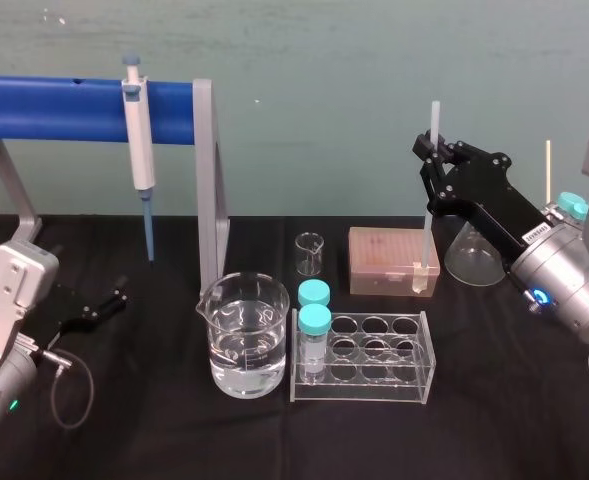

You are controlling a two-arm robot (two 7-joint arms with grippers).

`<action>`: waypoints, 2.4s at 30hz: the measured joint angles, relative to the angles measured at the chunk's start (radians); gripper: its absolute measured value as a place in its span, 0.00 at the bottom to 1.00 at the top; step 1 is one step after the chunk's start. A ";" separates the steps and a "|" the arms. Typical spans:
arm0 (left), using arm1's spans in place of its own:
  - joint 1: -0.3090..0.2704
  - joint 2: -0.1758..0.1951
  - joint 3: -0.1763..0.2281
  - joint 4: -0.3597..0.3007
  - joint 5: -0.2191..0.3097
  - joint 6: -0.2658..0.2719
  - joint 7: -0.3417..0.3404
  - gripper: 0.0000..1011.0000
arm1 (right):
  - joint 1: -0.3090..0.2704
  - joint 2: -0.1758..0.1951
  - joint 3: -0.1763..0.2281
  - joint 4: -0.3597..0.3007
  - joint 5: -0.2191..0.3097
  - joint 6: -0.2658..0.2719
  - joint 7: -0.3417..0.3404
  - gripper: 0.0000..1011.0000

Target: Pick up the stirring rod with one hand, then place it down.

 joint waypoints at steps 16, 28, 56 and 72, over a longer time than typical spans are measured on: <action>0.000 0.000 0.000 0.000 0.000 0.000 0.000 0.99 | -0.006 0.001 0.000 -0.008 0.003 0.004 0.000 0.07; 0.000 0.000 0.000 0.000 0.000 0.000 0.000 0.99 | -0.011 0.003 0.000 -0.011 0.002 0.003 0.000 0.07; 0.000 0.000 0.000 0.000 0.000 0.000 0.000 0.99 | -0.016 -0.001 -0.001 -0.014 0.000 0.004 -0.005 0.07; 0.000 0.000 0.000 0.000 0.000 0.000 0.000 0.99 | -0.005 -0.004 -0.004 -0.001 -0.001 0.004 -0.004 0.07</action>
